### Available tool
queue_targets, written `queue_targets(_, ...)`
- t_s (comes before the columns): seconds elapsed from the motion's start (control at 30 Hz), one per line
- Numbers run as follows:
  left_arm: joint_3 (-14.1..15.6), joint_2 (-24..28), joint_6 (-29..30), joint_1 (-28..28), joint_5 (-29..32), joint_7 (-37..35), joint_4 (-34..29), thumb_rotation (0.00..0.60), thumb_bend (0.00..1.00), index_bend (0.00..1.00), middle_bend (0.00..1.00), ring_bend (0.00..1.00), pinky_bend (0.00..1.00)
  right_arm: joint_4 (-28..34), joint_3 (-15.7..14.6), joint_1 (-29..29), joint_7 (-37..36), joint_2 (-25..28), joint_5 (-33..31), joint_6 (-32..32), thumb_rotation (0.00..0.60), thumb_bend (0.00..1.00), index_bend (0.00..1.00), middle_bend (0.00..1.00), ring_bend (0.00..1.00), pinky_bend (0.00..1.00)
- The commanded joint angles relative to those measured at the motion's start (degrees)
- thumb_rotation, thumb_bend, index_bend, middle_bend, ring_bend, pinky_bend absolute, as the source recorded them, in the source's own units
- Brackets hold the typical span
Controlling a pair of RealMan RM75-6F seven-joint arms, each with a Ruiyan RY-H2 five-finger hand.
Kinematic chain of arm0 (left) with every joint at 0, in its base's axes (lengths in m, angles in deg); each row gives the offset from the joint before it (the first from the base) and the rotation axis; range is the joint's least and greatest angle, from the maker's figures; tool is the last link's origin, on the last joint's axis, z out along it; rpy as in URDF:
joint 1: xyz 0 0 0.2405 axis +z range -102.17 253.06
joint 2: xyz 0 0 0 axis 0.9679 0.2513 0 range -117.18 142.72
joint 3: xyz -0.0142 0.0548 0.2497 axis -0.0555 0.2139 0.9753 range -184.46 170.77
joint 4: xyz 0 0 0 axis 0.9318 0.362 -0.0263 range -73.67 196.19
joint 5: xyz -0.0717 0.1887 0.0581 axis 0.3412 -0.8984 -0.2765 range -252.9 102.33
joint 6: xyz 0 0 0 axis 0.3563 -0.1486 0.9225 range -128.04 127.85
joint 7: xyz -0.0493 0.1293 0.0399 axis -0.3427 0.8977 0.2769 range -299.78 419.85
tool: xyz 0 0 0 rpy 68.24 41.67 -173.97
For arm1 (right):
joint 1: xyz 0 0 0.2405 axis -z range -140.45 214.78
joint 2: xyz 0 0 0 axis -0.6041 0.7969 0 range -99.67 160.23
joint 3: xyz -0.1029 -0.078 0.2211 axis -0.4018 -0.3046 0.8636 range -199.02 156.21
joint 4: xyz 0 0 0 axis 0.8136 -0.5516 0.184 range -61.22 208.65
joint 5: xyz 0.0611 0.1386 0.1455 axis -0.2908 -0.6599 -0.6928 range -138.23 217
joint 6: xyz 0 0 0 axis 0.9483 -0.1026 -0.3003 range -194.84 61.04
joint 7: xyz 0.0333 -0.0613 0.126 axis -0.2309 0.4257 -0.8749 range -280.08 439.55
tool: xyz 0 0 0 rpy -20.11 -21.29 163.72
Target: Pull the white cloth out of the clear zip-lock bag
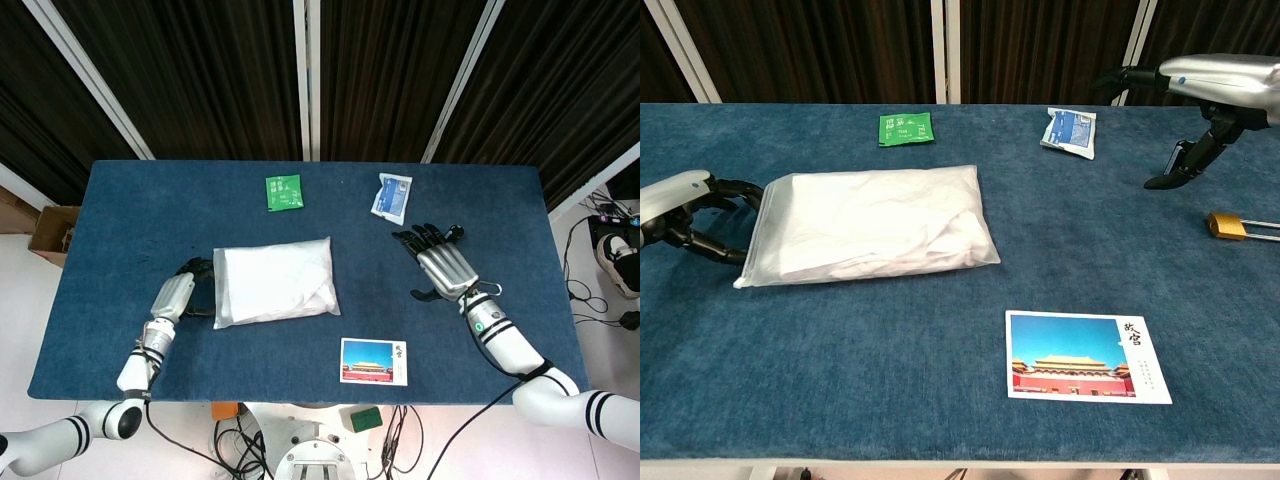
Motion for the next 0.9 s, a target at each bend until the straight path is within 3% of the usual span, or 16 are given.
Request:
queue_targets(0.03, 0.5, -1.4, 0.5, -0.8, -2.5, -2.3, 2.1, 0.6, 0.24, 0.42, 0.14, 0.03, 0.11, -0.5, -0.2, -0.3, 0.3, -0.8, -0.8, 0.6, 0.6, 0.14, 0.0, 0.11, 0.0, 0.04)
queue_targets(0.4, 2.9, -2.7, 0.1, -2.3, -6.2, -4.4, 6.6, 0.6, 0.24, 0.39, 0.13, 0.02, 0.1, -2.4, -0.4, -1.4, 0.9, -3.7, -2.9, 2.3, 0.6, 0.14, 0.0, 0.1, 0.0, 0.04)
queue_targets(0.9, 3.4, -5.7, -1.3, -4.5, -7.4, -7.5, 10.1, 0.6, 0.21, 0.41, 0.12, 0.02, 0.1, -4.1, -0.2, -1.8, -0.1, -5.3, -3.9, 2.5, 0.6, 0.14, 0.0, 0.1, 0.0, 0.04)
